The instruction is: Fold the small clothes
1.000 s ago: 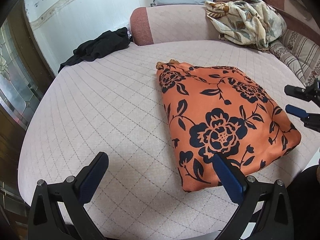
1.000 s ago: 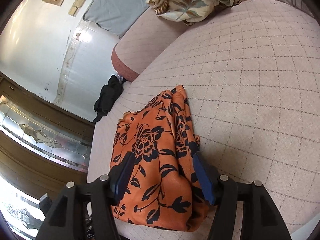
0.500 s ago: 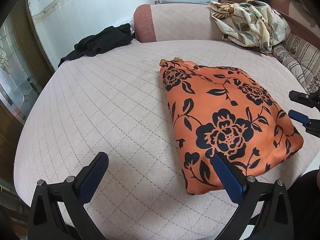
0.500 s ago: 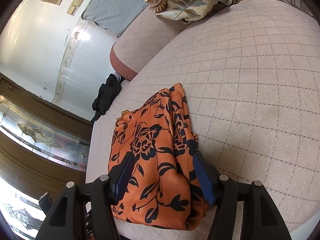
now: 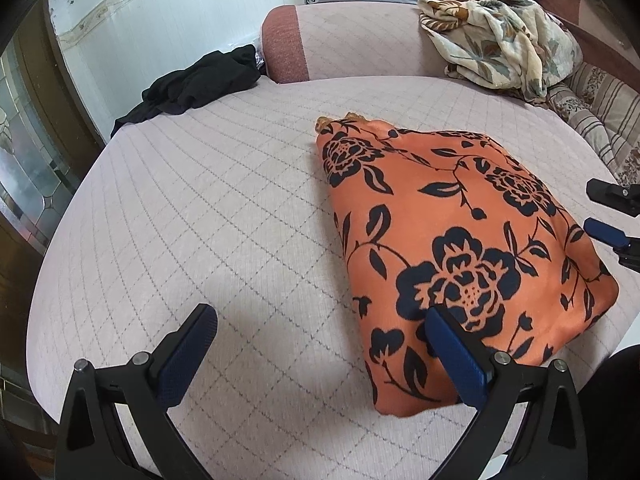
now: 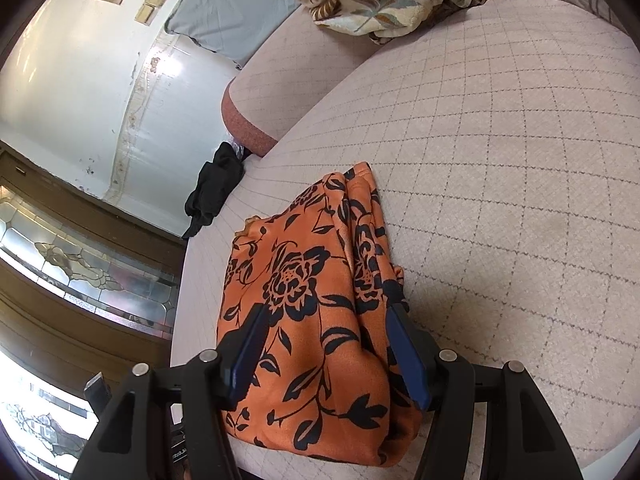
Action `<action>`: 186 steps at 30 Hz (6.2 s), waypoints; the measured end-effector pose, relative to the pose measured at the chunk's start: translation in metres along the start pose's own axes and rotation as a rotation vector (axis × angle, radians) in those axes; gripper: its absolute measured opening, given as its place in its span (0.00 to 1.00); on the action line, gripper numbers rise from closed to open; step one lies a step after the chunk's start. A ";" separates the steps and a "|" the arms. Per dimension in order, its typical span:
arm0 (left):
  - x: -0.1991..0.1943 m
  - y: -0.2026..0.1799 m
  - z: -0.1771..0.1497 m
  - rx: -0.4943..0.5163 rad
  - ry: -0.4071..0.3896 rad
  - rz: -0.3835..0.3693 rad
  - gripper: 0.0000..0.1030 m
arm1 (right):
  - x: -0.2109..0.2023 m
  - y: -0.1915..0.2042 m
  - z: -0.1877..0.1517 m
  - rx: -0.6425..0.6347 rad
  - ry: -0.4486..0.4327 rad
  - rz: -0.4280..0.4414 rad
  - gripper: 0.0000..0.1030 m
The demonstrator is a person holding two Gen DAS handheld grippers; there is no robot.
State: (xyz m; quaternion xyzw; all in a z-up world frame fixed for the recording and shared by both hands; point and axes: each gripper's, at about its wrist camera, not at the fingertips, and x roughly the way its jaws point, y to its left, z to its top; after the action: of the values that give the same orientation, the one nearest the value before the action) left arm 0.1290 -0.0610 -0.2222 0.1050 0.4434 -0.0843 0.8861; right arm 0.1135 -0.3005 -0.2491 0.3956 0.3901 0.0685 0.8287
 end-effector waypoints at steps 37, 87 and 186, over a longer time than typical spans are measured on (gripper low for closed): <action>0.015 -0.009 -0.001 0.040 0.044 0.035 1.00 | 0.098 0.049 0.051 -0.177 0.159 -0.232 0.33; 0.054 -0.044 0.045 -0.029 0.179 -0.212 0.76 | 0.087 -0.006 0.024 0.040 0.241 0.045 0.72; -0.003 0.022 0.031 -0.127 0.025 -0.003 0.44 | 0.096 0.141 -0.064 -0.438 0.084 0.014 0.36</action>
State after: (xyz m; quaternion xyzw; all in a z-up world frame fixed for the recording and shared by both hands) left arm 0.1566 -0.0478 -0.1987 0.0490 0.4592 -0.0559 0.8852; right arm 0.1618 -0.1257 -0.2311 0.2055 0.3971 0.1739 0.8774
